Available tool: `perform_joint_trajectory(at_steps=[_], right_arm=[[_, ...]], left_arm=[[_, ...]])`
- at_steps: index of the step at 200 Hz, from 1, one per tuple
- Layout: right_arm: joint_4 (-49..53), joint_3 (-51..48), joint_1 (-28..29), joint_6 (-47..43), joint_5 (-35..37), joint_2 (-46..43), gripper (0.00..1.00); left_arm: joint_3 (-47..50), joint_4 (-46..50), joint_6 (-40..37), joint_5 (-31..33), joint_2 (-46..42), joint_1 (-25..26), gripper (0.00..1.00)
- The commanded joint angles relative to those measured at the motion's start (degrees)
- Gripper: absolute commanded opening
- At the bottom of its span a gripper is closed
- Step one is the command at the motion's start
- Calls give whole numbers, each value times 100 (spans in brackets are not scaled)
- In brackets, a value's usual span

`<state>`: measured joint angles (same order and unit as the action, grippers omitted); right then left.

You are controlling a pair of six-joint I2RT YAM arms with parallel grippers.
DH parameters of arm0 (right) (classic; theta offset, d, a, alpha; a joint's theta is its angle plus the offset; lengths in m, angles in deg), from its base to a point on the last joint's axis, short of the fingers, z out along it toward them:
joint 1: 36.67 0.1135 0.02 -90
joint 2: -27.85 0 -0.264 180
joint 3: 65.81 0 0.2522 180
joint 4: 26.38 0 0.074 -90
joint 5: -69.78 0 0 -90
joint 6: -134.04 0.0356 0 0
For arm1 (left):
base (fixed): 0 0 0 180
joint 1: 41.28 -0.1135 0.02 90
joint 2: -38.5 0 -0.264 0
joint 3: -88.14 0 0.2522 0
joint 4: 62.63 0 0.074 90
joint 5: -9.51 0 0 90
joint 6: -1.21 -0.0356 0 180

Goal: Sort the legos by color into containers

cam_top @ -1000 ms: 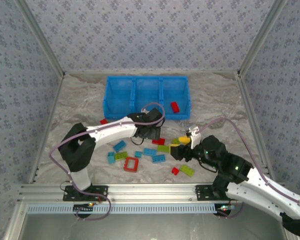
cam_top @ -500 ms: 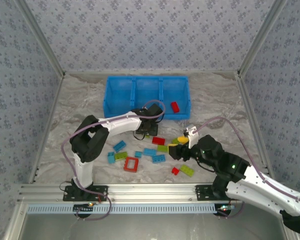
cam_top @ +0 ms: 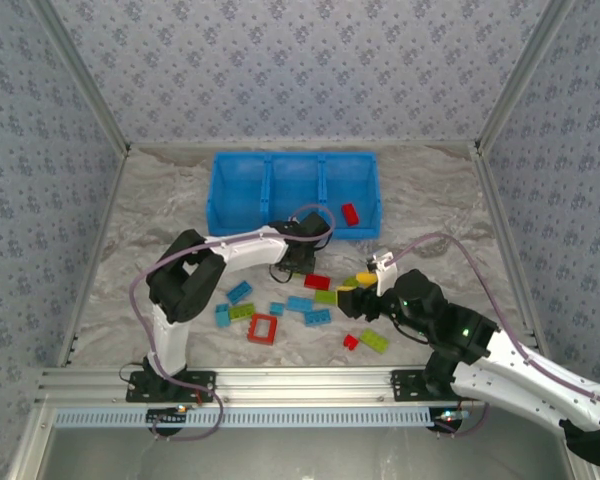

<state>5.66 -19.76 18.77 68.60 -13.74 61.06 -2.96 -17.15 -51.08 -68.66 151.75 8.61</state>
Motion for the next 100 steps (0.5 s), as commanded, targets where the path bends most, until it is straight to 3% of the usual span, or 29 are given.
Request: perform_joint_trajectory(at_steps=[1,28,53,81,100], right_arm=[[93,342,38,-107,207,49,70],[-50,652,46,-462,-34,404,70],[-335,1038,112,-750,-82,998,70],[-613,1660,309,-1078,59,1857,70],[-695,2179,600,-1314,543,2491,70]], left_arm=[[-97,312,139,269,-790,243,32],[48,671,315,471,-1640,234,32],[0,1178,186,497,-2116,-122,32],[-53,1394,-217,401,-2343,-930,32],[-87,1385,-494,191,-2328,-1566,32]])
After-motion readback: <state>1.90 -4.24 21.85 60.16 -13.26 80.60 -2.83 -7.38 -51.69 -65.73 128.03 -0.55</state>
